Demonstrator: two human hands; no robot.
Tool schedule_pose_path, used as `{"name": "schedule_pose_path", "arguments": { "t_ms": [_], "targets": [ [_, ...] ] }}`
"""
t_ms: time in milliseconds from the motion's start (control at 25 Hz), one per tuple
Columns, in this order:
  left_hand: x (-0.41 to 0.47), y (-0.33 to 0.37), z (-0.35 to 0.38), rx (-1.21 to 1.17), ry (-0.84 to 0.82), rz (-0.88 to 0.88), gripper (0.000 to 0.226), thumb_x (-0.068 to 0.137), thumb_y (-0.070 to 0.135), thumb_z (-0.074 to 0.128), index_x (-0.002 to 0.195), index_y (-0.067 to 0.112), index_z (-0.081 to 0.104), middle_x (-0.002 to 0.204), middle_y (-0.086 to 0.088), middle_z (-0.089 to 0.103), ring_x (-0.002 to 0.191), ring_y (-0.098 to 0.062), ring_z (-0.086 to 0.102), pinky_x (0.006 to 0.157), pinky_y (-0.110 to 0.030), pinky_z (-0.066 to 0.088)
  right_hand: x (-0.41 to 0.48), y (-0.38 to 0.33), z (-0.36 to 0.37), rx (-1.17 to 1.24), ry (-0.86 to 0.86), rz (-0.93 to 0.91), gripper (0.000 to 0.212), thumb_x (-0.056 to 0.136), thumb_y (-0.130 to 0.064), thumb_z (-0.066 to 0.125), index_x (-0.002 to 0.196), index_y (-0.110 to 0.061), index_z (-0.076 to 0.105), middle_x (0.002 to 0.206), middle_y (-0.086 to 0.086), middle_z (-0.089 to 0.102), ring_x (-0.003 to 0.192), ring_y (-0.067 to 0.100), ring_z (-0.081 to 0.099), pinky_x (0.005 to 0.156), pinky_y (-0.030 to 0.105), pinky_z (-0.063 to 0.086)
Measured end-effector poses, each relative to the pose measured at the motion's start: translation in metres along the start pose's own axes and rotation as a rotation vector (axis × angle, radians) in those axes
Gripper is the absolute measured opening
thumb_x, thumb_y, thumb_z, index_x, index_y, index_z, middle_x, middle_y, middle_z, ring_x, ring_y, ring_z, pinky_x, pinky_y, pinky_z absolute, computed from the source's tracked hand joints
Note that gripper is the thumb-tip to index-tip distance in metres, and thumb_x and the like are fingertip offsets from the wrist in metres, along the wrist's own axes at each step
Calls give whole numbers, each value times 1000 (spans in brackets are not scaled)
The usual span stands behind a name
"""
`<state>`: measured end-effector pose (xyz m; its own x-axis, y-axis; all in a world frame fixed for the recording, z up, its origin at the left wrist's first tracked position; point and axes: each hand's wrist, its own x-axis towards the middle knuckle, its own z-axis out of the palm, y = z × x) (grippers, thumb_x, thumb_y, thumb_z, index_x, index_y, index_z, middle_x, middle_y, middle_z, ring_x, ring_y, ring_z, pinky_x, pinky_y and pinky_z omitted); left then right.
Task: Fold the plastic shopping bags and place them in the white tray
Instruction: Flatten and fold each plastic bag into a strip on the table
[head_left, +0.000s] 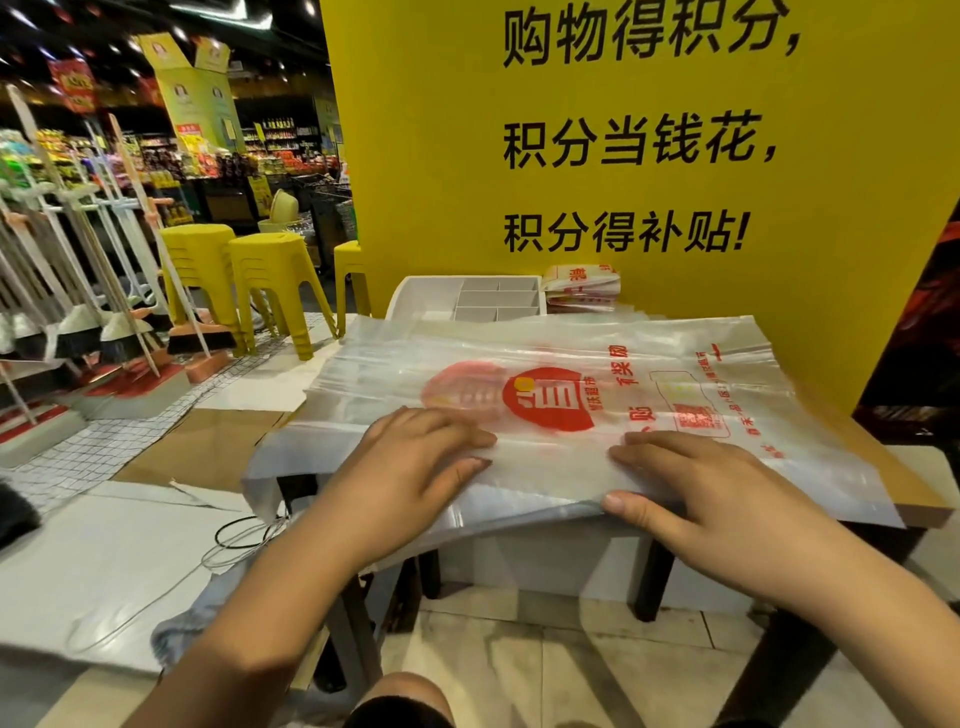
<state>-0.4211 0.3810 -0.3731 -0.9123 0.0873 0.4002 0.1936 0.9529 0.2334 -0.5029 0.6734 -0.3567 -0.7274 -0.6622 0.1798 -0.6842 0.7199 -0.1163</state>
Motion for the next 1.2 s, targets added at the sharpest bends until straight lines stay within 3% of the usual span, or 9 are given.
{"name": "schedule_pose_path", "arguments": {
  "t_ms": [200,280,360,480,560,640,920,1080,1200],
  "targets": [
    [7,9,2,-85,161,-106,16,89,24,70,100,34,73,104,18,69,103,-6,61,91,-38,52,13,-16,2,31,102,-68,41,97,-43,39,133,-39,57,134,-18,57,122,11,54,98,29,43],
    [6,8,3,-94,136,-121,12,86,38,71,98,37,69,104,21,65,104,-3,58,92,-36,50,16,-15,5,36,171,-52,35,93,-26,54,125,-36,65,124,-15,65,113,16,61,88,32,47],
    [3,10,1,-137,51,-104,33,87,65,54,101,38,66,110,24,61,111,0,53,97,-34,45,18,-11,9,54,206,-1,39,88,-17,61,121,-36,67,119,-15,67,110,17,62,82,30,46],
    [-2,9,3,-158,57,-55,32,93,60,46,102,37,68,109,23,62,111,0,54,100,-40,45,17,-10,11,107,170,-39,32,91,-42,60,122,-37,65,121,-20,63,114,9,57,87,26,46],
    [-2,9,5,-146,149,-66,11,92,37,61,97,33,71,103,22,65,105,-1,57,96,-41,47,15,-12,12,151,111,-51,57,88,-74,42,127,-38,61,126,-24,58,118,3,52,97,27,45],
    [-1,15,5,-199,239,-121,21,82,9,69,87,30,70,96,19,67,101,-3,58,90,-39,49,15,-13,14,155,114,-51,70,85,-83,30,131,-39,58,130,-25,56,120,3,50,101,29,42],
    [10,31,1,-62,396,-54,14,85,18,67,94,28,66,94,17,64,95,-12,58,87,-41,47,20,-31,10,86,244,-143,59,89,-69,43,135,-34,54,125,-12,65,112,16,60,88,34,49],
    [9,34,2,-13,440,-3,13,84,17,66,93,26,66,95,15,64,97,-12,56,90,-32,38,39,-37,6,-88,323,-95,37,83,-32,60,120,-30,64,97,-2,73,84,32,67,64,33,48],
    [0,33,7,31,414,-17,15,84,16,64,95,26,65,97,14,63,99,-12,55,94,-29,35,45,-35,-1,-148,299,-78,31,85,-23,63,115,-31,68,101,-3,73,92,32,67,70,34,47]
  ]
}}
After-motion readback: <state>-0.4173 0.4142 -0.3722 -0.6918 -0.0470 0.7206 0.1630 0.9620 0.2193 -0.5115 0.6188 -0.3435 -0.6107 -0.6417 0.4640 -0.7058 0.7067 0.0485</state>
